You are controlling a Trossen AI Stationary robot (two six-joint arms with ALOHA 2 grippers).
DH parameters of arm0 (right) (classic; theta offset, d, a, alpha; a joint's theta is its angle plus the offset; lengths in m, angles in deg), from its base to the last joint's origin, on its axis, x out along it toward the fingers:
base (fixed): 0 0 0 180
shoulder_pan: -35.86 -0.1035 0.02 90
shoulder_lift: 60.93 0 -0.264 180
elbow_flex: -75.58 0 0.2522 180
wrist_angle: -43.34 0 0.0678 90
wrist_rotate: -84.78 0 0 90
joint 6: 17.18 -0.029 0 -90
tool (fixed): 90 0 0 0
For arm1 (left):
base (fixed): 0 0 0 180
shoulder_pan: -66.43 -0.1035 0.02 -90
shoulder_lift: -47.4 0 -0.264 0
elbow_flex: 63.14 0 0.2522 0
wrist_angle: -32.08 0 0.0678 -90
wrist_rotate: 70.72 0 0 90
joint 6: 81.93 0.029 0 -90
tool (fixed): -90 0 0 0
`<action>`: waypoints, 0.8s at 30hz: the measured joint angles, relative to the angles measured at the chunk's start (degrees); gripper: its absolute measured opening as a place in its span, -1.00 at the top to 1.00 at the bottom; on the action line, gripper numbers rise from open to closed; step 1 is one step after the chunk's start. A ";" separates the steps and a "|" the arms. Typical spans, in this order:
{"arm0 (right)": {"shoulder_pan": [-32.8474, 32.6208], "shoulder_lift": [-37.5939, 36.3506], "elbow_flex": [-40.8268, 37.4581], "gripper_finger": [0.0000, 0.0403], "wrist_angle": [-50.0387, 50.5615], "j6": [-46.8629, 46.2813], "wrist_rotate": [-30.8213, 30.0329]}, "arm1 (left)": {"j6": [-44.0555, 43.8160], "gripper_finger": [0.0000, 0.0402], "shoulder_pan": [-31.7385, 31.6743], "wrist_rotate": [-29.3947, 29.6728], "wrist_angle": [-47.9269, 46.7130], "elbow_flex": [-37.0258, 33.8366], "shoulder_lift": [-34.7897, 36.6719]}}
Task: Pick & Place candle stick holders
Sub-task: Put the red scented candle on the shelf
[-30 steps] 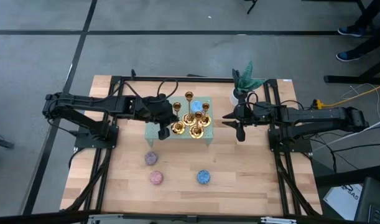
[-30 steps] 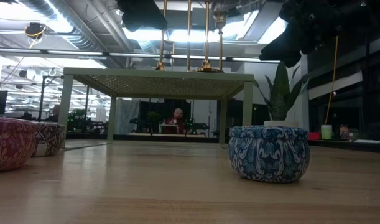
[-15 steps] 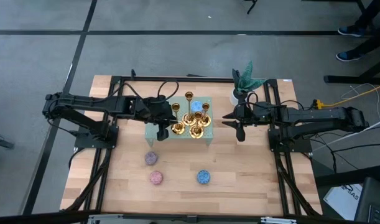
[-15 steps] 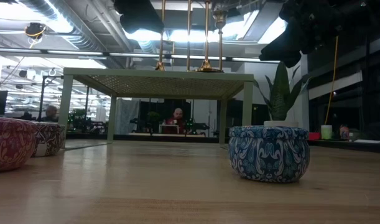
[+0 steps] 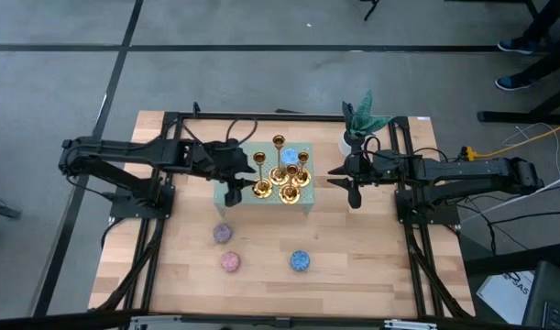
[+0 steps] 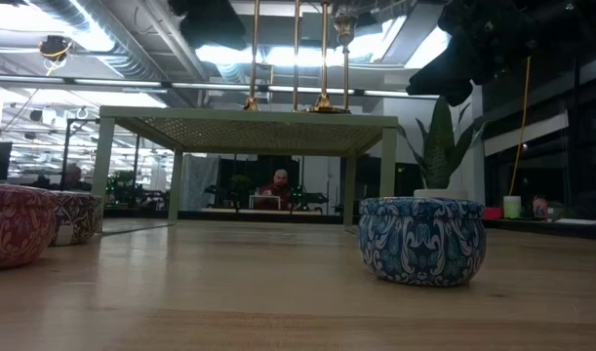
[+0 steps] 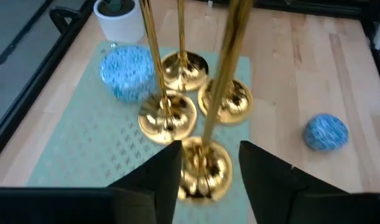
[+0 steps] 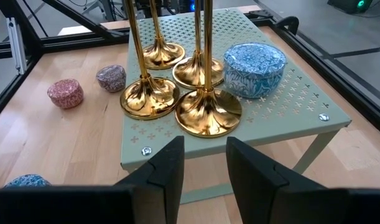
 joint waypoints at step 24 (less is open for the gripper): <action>0.00 0.00 0.02 0.40 0.83 0.21 -2.87 | 6.61 -0.16 18.65 -11.49 -18.55 0.07 -3.99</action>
